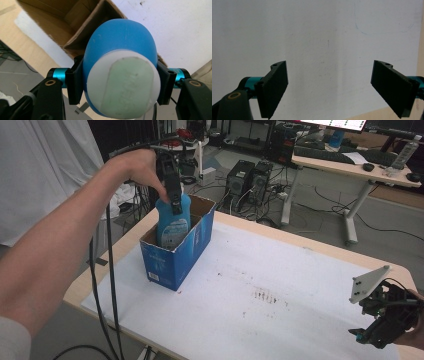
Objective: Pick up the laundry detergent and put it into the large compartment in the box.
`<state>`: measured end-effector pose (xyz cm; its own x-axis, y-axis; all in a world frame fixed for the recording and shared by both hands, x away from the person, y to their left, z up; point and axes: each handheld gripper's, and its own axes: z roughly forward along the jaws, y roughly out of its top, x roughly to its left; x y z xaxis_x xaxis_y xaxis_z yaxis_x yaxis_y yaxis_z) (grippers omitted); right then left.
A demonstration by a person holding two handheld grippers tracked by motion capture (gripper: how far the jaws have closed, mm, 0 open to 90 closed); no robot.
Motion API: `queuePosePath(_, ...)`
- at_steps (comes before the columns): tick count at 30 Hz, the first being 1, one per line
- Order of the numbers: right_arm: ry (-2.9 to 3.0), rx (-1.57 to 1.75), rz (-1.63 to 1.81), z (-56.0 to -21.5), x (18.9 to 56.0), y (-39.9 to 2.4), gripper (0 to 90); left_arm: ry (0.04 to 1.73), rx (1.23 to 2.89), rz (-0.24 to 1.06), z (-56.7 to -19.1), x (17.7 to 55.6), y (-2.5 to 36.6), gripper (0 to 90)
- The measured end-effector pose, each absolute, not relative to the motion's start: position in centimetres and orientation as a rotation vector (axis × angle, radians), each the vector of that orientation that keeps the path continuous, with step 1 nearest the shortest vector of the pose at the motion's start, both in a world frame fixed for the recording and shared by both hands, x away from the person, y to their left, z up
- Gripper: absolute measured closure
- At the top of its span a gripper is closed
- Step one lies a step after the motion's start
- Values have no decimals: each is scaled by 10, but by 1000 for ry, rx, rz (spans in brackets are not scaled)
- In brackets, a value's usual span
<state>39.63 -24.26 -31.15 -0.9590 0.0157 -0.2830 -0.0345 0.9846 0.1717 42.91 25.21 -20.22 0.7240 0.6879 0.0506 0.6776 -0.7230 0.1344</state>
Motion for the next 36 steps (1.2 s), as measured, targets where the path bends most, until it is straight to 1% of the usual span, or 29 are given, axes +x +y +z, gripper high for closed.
queuePosePath(8,2848,-9,242,-315,396,-240,134,934,2907,102,-235,431,253,376)
queuePosePath(14,2853,-13,228,-317,397,-241,134,833,2940,94,-252,431,253,376)
queuePosePath(30,2861,-15,219,-320,398,-239,134,637,2990,100,-275,430,257,375)
queuePosePath(36,2862,-13,218,-321,398,-240,134,632,2979,103,-277,431,257,375)
